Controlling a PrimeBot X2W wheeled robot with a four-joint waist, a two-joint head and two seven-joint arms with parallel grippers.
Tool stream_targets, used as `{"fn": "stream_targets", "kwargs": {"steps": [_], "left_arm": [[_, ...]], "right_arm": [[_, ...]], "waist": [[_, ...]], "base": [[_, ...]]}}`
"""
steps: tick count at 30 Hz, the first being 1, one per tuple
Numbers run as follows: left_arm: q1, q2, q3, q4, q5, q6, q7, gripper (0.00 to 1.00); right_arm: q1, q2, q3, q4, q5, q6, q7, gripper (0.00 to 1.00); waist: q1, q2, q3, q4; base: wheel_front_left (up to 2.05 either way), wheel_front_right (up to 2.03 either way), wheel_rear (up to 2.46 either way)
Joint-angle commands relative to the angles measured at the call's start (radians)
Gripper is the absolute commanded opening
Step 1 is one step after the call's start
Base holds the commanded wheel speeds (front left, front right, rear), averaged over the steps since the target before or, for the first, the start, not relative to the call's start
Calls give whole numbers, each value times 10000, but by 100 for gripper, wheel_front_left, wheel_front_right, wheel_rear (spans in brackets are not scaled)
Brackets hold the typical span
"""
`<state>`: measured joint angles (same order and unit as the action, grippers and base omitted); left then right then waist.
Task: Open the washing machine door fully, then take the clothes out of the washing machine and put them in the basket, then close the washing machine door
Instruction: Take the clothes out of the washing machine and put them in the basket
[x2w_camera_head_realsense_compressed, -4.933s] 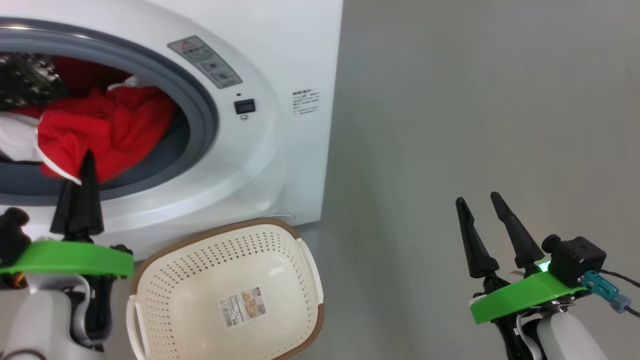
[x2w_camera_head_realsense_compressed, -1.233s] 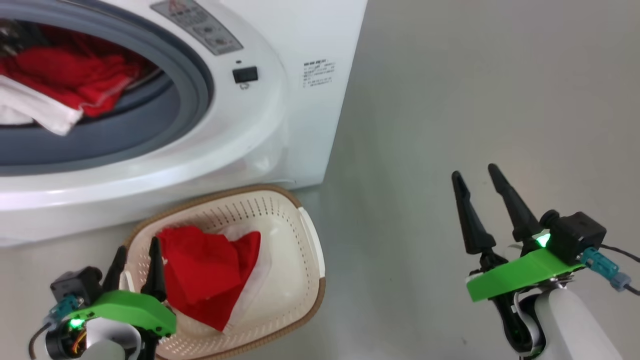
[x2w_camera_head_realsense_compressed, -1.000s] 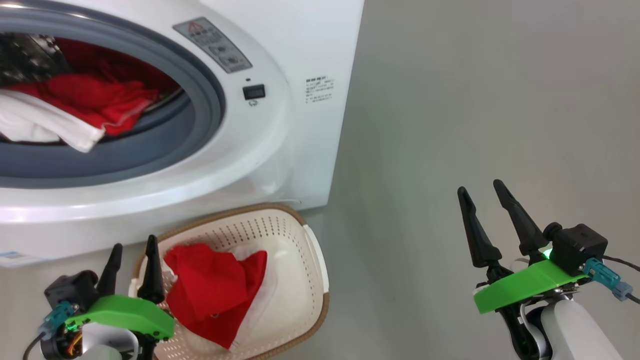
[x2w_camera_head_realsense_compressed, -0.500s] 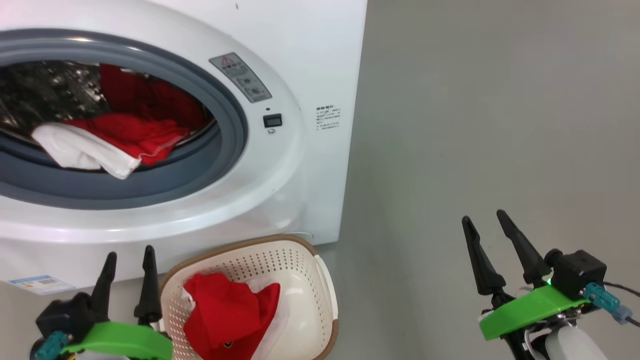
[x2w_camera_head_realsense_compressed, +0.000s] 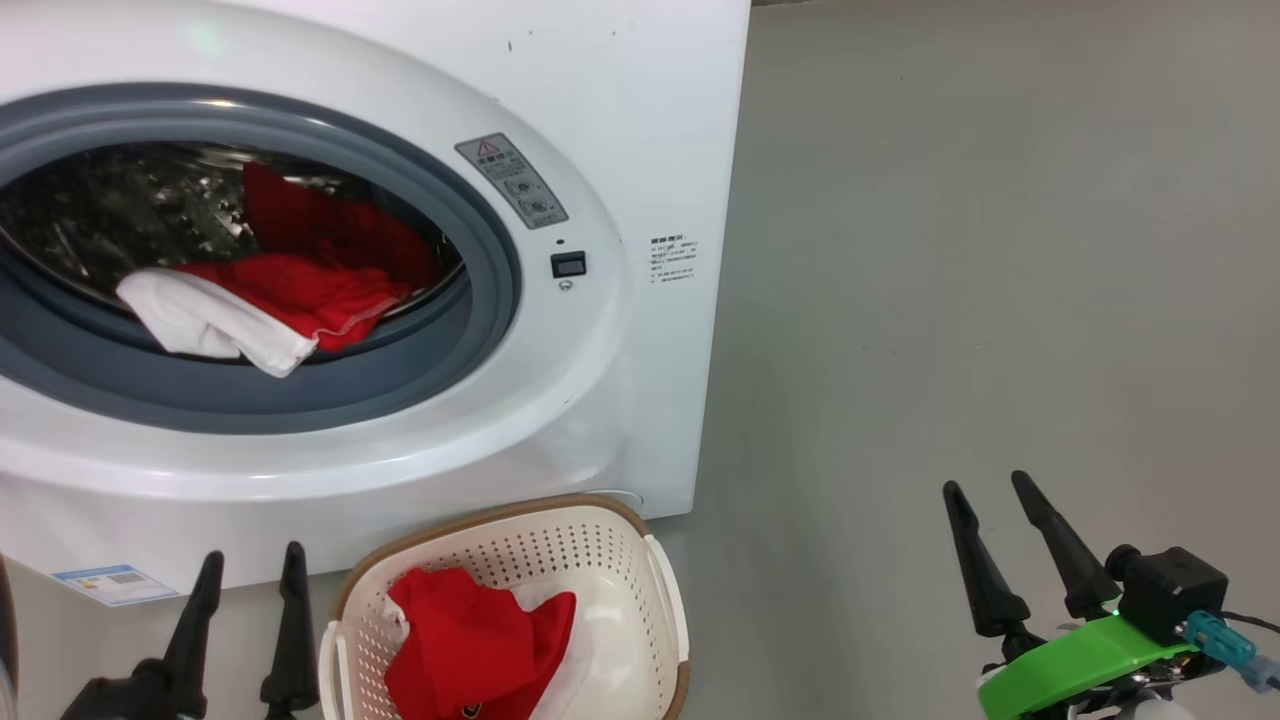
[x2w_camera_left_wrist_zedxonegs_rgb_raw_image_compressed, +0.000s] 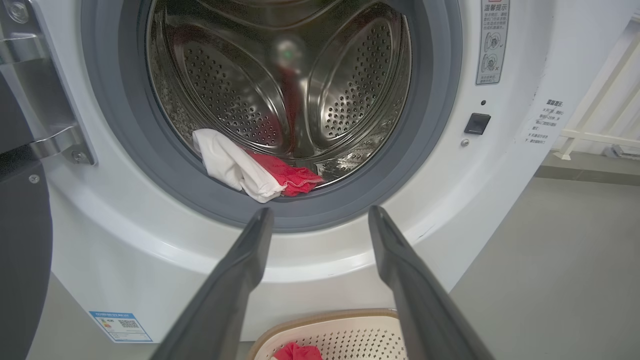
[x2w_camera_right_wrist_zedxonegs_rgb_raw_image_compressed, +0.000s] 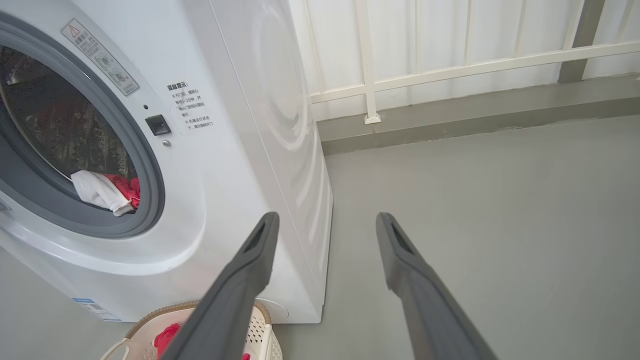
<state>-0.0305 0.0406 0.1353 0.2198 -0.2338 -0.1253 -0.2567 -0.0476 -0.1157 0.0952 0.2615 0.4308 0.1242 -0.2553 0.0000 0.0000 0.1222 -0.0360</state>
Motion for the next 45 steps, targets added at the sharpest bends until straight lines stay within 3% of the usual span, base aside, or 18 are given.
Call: {"fn": "stream_targets", "kwargs": {"steps": [1,16,24,30,32,45], "left_arm": [[95,100,424,-423,6,-39,-51,100],[287,98,-62,-934,-113,323,-51,100],[-514,97,-330,-259,356,376,-51,100],[-2267,367,-491,1324,1181,241,-51,100],[-3385,684,-508,2397,1445,261,-51,100],[-6988,2062,-506,6316,1870,370,-51,100]], "right_arm": [[-27,-130,104,-273,8,65,-65,100],[-42,-96,65,-337,-8,65,-65,100],[-194,-14,138,-376,39,65,-65,100],[-600,-16,261,-439,35,65,-65,100],[-803,14,320,-447,33,65,-65,100],[-1216,278,281,-539,31,65,-65,100]], "waist": [[0,0,-9,6],[0,0,229,88],[0,0,642,158],[0,0,1292,56],[0,0,1615,-120],[0,0,2602,-1023]], "base": [[0,0,0],[0,0,0],[0,0,0],[0,0,0],[0,0,0],[0,0,0]]}}
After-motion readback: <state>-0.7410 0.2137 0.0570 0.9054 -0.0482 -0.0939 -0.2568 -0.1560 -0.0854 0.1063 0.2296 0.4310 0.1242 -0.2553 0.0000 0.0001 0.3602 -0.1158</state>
